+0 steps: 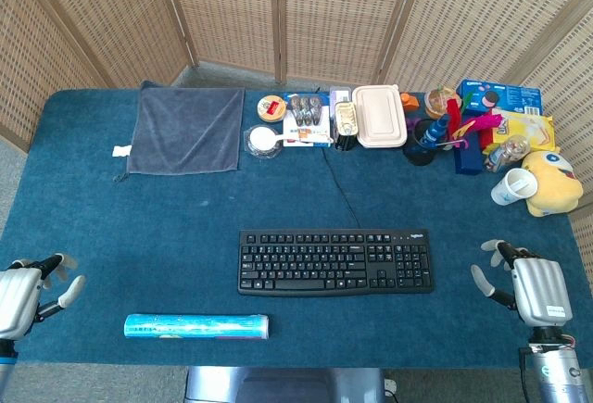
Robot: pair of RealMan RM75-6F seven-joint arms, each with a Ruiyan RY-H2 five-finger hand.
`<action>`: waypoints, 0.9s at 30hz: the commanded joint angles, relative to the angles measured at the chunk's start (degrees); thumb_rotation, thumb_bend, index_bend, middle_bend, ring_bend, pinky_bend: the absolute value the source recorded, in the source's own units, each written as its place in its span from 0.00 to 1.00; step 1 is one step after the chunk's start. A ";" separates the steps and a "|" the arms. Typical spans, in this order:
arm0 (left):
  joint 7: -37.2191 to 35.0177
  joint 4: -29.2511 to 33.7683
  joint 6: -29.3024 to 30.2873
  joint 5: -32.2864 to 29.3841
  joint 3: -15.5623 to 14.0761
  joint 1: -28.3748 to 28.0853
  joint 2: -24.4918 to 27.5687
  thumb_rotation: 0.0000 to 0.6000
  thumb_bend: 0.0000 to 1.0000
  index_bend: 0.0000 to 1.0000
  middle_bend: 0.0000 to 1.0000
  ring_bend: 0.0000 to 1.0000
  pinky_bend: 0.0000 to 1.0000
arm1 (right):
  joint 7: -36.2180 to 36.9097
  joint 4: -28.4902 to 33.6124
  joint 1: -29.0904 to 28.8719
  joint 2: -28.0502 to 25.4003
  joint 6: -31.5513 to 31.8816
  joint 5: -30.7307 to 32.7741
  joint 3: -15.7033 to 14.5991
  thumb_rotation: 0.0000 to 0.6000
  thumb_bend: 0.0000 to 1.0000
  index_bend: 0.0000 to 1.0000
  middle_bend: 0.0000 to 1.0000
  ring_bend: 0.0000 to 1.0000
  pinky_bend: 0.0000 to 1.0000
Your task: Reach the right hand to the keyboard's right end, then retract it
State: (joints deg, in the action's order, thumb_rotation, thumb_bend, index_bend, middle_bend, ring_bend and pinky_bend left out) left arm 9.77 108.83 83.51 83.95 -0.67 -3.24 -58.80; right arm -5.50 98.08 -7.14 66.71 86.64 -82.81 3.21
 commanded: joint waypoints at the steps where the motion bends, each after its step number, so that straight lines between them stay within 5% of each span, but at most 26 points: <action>1: 0.20 -0.02 -0.42 -0.16 -0.01 -0.18 -0.17 0.00 0.22 0.41 0.53 0.59 0.38 | -0.01 -0.23 -0.04 0.22 -0.37 0.18 0.18 0.00 0.38 0.36 0.52 0.55 0.58; 16: -0.23 -0.19 0.02 0.36 0.22 -0.12 0.20 0.00 0.22 0.41 0.53 0.59 0.38 | 0.83 1.47 -1.74 -0.97 -2.94 -1.34 1.36 0.00 0.38 0.36 0.52 0.56 0.60; 18: -0.27 -0.28 -0.34 0.26 0.44 -0.44 0.10 0.00 0.22 0.41 0.53 0.59 0.38 | 0.49 2.68 -2.71 -2.06 -4.16 -1.83 1.71 0.00 0.38 0.36 0.56 0.63 0.63; 22: 0.23 -0.21 -1.22 0.56 0.78 -1.29 -0.15 0.00 0.22 0.41 0.53 0.59 0.38 | 0.47 5.20 -5.50 -4.12 -8.72 -0.19 3.14 0.00 0.39 0.36 0.81 0.89 0.75; 27: 0.51 0.13 -1.65 0.60 1.27 -1.96 -0.24 0.00 0.22 0.41 0.54 0.59 0.38 | 4.30 9.12 -10.16 -8.49 -20.90 6.31 3.81 0.00 0.51 0.39 0.92 0.99 0.81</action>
State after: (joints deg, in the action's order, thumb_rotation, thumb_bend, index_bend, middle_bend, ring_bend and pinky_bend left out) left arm 10.24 108.89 81.91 84.59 0.51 -5.12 -59.06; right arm -3.40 104.49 -14.03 61.30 72.78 -80.75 6.31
